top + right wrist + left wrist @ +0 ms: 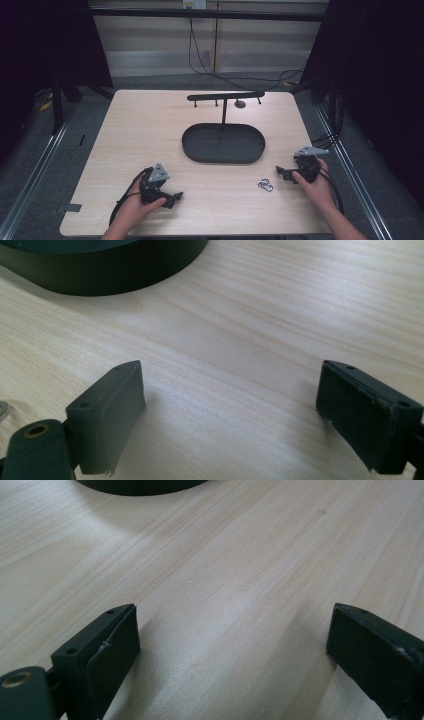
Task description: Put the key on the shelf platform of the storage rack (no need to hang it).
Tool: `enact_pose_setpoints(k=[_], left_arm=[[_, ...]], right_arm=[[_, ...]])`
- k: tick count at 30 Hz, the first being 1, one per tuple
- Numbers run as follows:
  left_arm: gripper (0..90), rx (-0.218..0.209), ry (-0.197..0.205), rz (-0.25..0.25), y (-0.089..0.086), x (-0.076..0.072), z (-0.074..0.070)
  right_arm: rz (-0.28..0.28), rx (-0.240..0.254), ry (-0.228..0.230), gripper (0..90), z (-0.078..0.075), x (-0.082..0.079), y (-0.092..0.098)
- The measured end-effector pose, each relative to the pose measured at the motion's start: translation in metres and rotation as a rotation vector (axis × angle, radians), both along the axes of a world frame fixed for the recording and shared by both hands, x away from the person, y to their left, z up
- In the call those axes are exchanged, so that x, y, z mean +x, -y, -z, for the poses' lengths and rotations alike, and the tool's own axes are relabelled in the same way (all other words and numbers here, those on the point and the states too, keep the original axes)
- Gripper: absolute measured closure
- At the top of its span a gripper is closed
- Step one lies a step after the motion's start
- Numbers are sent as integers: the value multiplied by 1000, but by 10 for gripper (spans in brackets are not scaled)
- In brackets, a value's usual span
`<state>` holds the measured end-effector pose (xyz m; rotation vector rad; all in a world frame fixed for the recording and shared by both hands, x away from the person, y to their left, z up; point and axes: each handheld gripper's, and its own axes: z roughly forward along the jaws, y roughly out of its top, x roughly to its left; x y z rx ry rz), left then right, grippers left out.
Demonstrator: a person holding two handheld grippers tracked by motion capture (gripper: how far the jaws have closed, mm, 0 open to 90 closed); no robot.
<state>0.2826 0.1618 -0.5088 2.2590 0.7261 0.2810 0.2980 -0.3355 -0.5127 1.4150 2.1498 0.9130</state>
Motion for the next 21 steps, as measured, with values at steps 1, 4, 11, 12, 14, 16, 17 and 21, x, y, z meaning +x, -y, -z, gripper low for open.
enact_pose_setpoints(k=[1,4,11,12,14,16,17,21], left_arm=[[65,0,0,0,0,0,0],[65,-1,0,0,0,0,0],[64,0,0,0,0,0,0],[64,0,0,0,0,0,0],[64,0,0,0,0,0,0],[64,0,0,1,0,0,0],[64,0,0,0,0,0,0],[64,0,-1,1,0,0,0]], right_arm=[[1,0,0,115,0,0,0],[9,-3,-2,120,0,-1,-1],[-70,-149,-68,214,-20,-6,-14],[-81,-140,-68,228,-22,-8,-16],[-103,-131,-72,256,-28,-10,-19],[-128,-143,-76,259,-31,-12,-22],[-135,-136,-90,260,-32,-12,-23],[-146,-121,-121,287,-39,-15,-26]])
